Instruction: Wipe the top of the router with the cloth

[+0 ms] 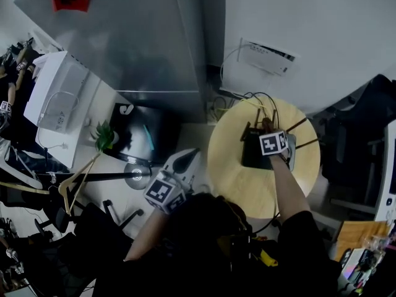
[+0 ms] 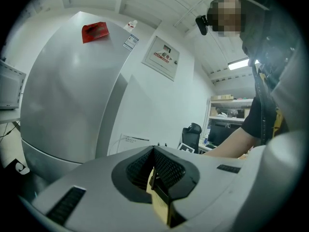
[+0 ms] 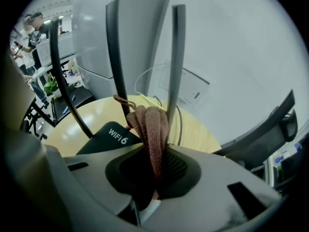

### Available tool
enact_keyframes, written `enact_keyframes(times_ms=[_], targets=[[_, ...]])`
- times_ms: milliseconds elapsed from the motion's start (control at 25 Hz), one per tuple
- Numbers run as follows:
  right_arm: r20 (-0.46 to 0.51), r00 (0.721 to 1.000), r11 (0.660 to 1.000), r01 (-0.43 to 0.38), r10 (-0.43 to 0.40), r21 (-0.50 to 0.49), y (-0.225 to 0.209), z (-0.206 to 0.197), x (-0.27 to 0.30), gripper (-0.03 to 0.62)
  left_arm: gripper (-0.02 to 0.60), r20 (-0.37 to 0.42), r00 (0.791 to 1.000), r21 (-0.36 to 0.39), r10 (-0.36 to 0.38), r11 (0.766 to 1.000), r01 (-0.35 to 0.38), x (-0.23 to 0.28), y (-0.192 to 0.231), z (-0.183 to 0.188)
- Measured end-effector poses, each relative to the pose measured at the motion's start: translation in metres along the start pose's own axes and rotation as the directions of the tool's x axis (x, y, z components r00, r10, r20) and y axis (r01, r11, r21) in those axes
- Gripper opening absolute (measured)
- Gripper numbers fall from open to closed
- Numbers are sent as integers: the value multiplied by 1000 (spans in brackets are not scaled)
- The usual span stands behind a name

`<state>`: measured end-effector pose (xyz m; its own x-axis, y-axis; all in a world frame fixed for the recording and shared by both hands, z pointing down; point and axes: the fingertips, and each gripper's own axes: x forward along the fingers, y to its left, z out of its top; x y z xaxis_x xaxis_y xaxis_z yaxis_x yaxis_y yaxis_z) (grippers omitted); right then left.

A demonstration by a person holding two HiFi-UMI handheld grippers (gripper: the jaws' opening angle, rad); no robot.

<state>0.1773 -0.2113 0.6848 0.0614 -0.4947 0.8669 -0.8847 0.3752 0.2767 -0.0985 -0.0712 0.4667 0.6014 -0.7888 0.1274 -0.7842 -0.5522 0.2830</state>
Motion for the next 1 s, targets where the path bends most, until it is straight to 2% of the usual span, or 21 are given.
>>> enact_keyframes(times_ms=[160, 280, 480, 640, 720, 880, 1000], targets=[[52, 997, 998, 57, -58, 17, -9, 7, -19, 61, -3, 15, 1000, 4, -23, 1000, 23, -1, -3, 3], [97, 994, 998, 48, -53, 49, -5, 15, -33, 61, -3, 19, 999, 6, -31, 1000, 31, -4, -4, 2], [202, 977, 997, 57, -66, 48, -9, 36, -60, 61, -3, 29, 996, 41, -83, 996, 82, -4, -16, 4], [249, 964, 995, 83, -93, 51, -13, 49, -83, 61, -3, 26, 996, 73, -83, 994, 81, -6, -20, 5], [268, 959, 995, 75, -89, 63, -16, 51, -85, 61, -3, 25, 995, 101, -93, 991, 90, -5, -25, 6], [292, 952, 993, 67, -93, 97, -23, 49, -90, 61, -3, 40, 993, 81, -111, 991, 108, -6, -31, 8], [366, 928, 991, 16, -65, 133, -25, 58, -106, 62, -3, 41, 991, 64, -125, 991, 122, -5, -33, 7]])
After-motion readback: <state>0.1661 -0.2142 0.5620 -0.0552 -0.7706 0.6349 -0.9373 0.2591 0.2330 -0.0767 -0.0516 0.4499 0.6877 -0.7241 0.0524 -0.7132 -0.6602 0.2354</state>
